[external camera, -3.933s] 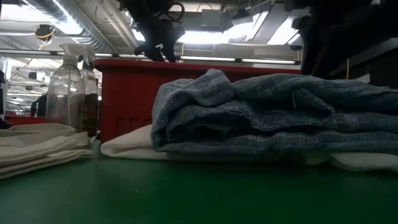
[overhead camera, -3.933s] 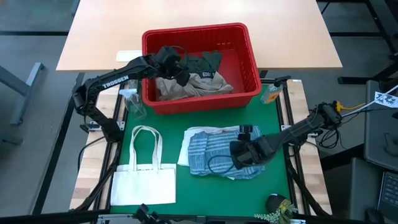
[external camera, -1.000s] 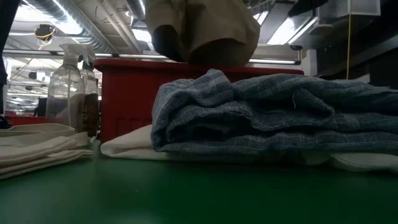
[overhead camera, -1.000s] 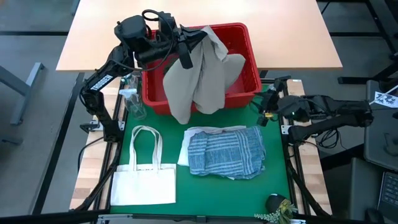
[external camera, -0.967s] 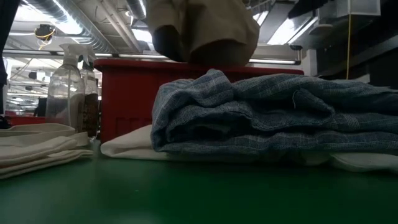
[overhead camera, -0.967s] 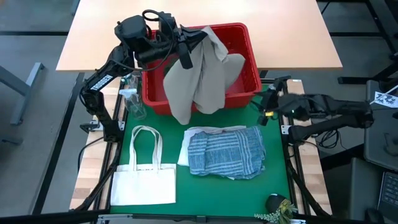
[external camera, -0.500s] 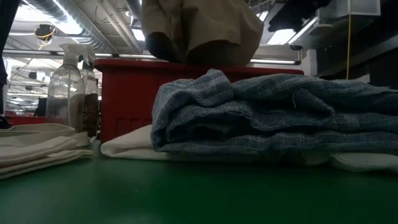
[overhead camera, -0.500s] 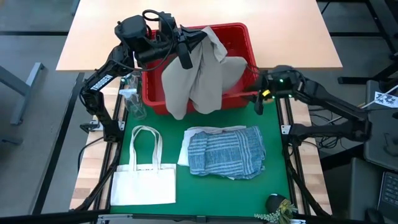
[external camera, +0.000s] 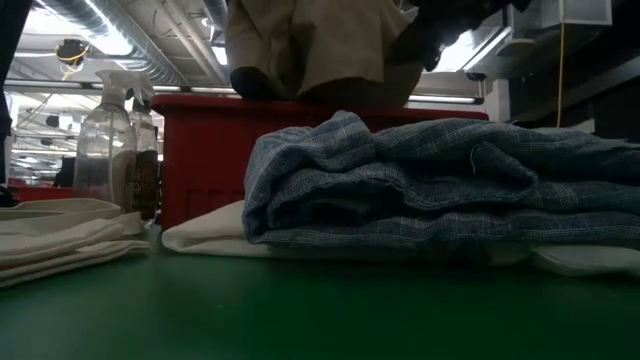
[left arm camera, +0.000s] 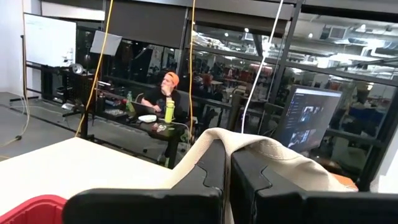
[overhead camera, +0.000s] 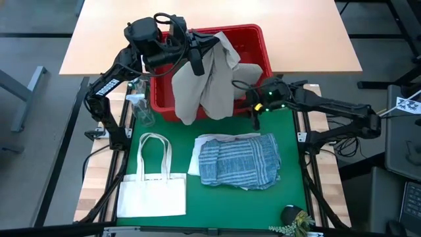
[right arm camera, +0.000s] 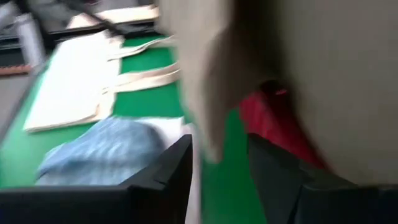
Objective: Fold Laundry from Bin
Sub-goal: Fold the light brown shorts
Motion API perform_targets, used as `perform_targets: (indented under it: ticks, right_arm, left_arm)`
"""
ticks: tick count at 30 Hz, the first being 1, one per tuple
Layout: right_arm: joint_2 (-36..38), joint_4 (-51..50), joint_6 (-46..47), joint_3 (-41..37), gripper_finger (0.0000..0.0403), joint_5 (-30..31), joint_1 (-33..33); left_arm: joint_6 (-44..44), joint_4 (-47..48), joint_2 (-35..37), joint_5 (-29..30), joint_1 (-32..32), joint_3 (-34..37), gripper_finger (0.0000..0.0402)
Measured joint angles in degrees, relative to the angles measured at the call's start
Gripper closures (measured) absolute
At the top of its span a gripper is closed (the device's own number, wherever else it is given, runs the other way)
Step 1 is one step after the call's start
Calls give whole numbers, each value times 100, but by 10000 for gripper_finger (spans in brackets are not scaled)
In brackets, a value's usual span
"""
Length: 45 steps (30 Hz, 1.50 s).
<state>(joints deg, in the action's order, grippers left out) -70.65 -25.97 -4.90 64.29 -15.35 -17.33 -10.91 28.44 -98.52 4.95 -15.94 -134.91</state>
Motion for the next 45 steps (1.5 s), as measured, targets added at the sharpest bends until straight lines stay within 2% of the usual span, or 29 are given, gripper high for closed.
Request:
perform_targets:
  ticks: [3, 10, 16, 22, 25, 29, 31, 36, 40, 45]
  right_arm:
    - [-79, 245, 179, 0, 249, 472, 21]
    - [-123, 293, 183, 0, 249, -159, 21]
    - [-189, 569, 196, 1, 249, 23, 19]
    - [-588, 1069, 689, 2, 251, -29, 21]
    - [-668, 1078, 792, 2, 277, -30, 19]
    - [-623, 1193, 765, 2, 363, -186, 3]
    - [-532, 1274, 734, 8, 392, -221, 6]
    - [-122, 1149, 697, 212, 378, -220, 3]
    - [310, 942, 466, 547, 397, -217, 6]
    - [797, 520, 303, 1143, 394, 31, 6]
  left_arm:
    - [2, 0, 0, 0, 0, 0, 401]
    - [2, 3, 0, 2, 0, 0, 401]
    - [0, 0, 0, 2, 0, 0, 401]
    - [0, 0, -1, 4, 1, 0, 401]
    - [-3, 3, -2, 4, 1, 0, 401]
    - [0, 12, -2, 4, 2, 0, 401]
    - [59, 37, -2, 4, 2, 0, 401]
    - [240, 114, -2, 19, 2, 0, 401]
    - [251, 112, -2, 31, 2, 0, 401]
    - [253, 106, -2, 33, 2, 0, 401]
